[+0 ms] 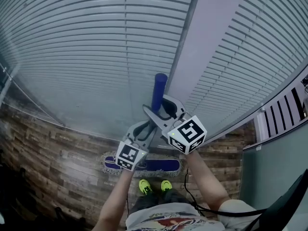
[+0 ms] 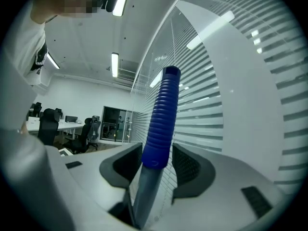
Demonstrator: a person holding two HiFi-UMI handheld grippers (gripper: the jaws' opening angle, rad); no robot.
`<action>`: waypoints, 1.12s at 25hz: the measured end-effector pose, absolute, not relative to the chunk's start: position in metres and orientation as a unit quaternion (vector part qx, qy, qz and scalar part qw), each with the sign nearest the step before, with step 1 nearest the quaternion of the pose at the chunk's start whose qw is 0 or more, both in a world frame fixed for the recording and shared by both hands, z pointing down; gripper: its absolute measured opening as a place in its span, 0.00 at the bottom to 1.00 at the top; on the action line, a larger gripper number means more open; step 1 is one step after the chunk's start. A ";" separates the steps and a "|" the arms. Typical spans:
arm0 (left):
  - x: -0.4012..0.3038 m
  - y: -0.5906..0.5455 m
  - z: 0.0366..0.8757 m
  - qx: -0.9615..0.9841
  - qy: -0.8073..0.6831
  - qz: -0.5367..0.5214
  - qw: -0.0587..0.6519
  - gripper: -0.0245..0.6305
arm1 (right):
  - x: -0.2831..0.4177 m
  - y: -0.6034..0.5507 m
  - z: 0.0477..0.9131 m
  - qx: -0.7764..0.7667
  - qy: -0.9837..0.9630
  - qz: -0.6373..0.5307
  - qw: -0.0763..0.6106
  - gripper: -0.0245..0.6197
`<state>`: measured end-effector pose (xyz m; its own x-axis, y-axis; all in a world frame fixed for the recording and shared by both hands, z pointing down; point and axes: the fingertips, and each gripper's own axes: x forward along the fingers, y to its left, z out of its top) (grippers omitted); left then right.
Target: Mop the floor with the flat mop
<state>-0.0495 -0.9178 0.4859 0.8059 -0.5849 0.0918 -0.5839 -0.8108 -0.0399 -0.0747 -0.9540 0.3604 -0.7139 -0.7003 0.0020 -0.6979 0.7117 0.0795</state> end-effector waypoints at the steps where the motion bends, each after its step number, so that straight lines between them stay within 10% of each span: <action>1: -0.049 -0.916 0.485 -0.951 0.306 -0.051 0.005 0.21 | -0.075 -0.953 0.356 0.377 -0.925 -0.040 0.015 0.31; 28: 0.046 -0.691 0.449 -0.960 0.262 -0.083 0.058 0.19 | -0.014 -0.685 0.351 0.212 -0.975 0.007 -0.071 0.22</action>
